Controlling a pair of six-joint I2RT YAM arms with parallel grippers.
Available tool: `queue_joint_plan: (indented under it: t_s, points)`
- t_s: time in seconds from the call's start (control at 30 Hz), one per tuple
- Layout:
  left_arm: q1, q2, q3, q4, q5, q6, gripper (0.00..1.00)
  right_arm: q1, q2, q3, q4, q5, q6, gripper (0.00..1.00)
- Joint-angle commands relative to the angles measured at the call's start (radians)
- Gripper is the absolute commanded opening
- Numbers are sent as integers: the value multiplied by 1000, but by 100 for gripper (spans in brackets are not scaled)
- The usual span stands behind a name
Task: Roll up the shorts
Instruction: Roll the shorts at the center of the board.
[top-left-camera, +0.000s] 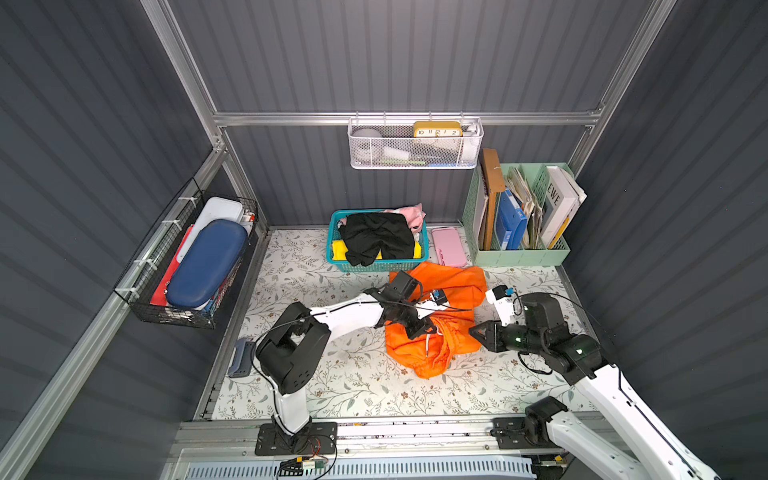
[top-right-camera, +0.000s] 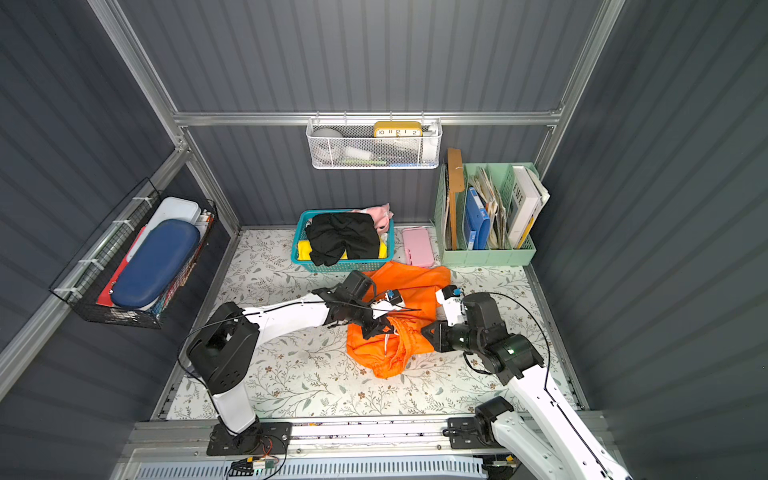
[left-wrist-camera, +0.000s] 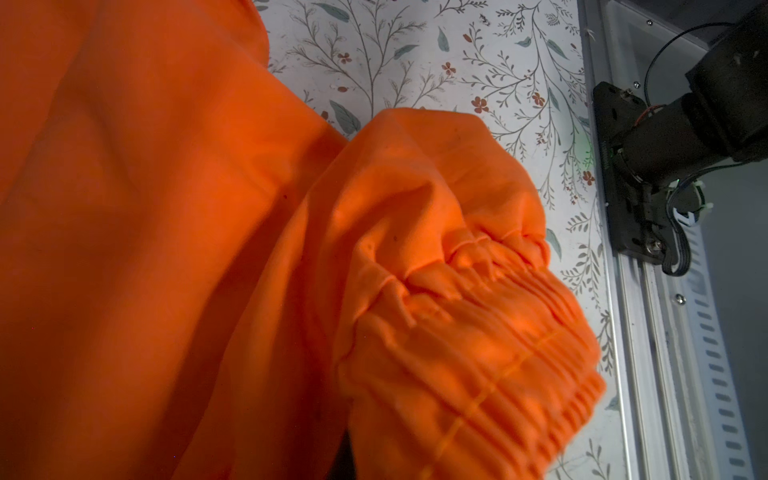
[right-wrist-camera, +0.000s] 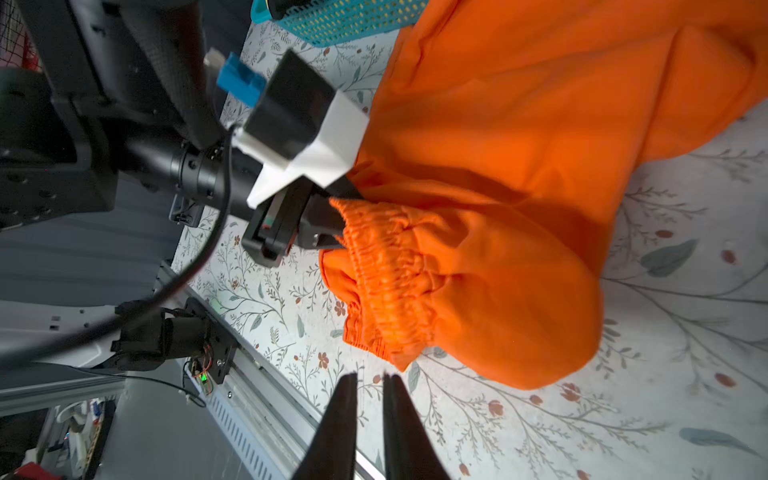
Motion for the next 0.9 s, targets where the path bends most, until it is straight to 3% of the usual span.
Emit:
queue_joint_plan:
  t_s: [0.0, 0.2, 0.4, 0.87]
  points:
    - [12, 55, 77, -90, 90, 77, 0, 56, 11, -29, -34, 3, 60, 49]
    - [12, 124, 100, -112, 127, 84, 0, 163, 12, -141, -12, 51, 260, 59]
    - [15, 181, 168, -165, 135, 98, 0, 248, 13, -244, 111, 94, 403, 59]
    - [14, 177, 181, -204, 155, 94, 0, 323, 164, -330, 268, 232, 523, 55]
